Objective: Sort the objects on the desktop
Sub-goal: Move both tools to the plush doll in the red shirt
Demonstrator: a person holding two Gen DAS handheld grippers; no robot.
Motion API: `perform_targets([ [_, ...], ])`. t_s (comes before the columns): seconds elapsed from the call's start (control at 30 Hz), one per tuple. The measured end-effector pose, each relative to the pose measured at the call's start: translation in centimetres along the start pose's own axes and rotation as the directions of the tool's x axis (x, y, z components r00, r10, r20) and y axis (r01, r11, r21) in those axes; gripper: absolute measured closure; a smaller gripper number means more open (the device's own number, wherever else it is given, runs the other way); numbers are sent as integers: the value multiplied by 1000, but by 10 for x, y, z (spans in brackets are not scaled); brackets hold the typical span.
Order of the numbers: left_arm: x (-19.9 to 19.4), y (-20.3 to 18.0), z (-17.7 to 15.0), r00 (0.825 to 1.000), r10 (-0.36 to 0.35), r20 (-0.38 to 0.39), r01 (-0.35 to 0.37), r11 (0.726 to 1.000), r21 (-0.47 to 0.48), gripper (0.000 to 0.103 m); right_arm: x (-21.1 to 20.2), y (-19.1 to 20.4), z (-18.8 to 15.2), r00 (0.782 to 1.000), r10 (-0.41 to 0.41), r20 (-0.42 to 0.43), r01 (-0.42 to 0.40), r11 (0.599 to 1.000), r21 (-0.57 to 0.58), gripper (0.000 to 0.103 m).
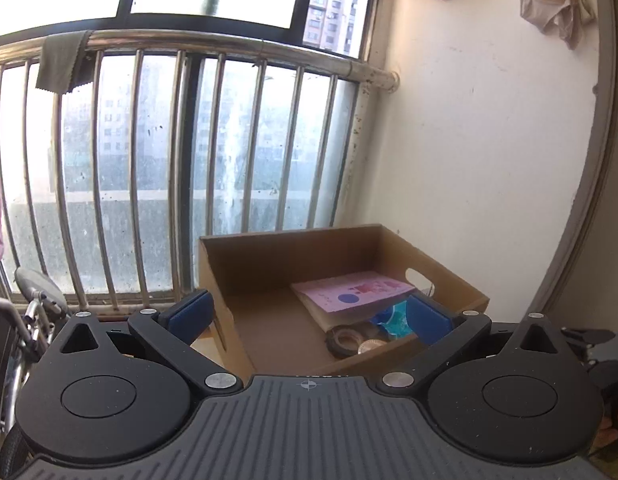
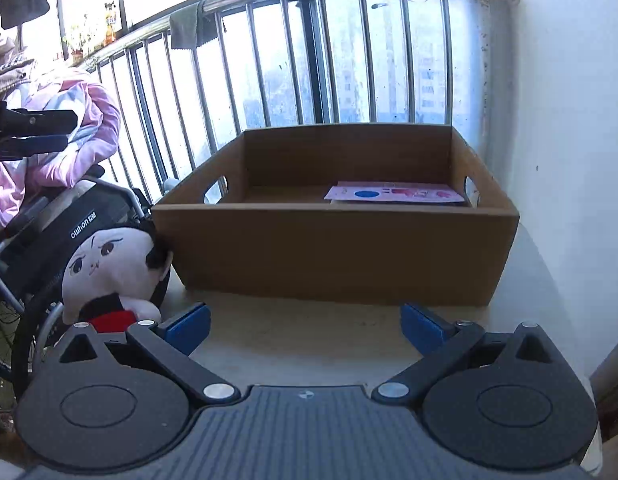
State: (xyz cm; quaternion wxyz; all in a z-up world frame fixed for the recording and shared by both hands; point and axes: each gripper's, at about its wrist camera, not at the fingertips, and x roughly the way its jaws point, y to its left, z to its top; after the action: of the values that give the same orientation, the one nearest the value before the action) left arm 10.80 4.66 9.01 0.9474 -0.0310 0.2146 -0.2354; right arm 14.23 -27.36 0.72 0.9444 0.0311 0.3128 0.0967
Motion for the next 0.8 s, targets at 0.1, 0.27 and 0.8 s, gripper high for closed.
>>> perform_targets([
  [0.1, -26, 8, -22, 994, 110, 3, -109, 991, -76, 0, 2, 15, -1, 1000, 9, 19, -8, 999, -45, 0],
  [0.27, -50, 26, -79, 953, 295, -63, -302, 942, -146, 0, 38, 52, 4, 999, 31, 36, -26, 990, -135, 0],
  [0.8, -9, 45, -147, 968, 102, -229, -164, 948, -273, 0, 168, 115, 26, 799, 555, -232, -528, 832, 171, 0],
])
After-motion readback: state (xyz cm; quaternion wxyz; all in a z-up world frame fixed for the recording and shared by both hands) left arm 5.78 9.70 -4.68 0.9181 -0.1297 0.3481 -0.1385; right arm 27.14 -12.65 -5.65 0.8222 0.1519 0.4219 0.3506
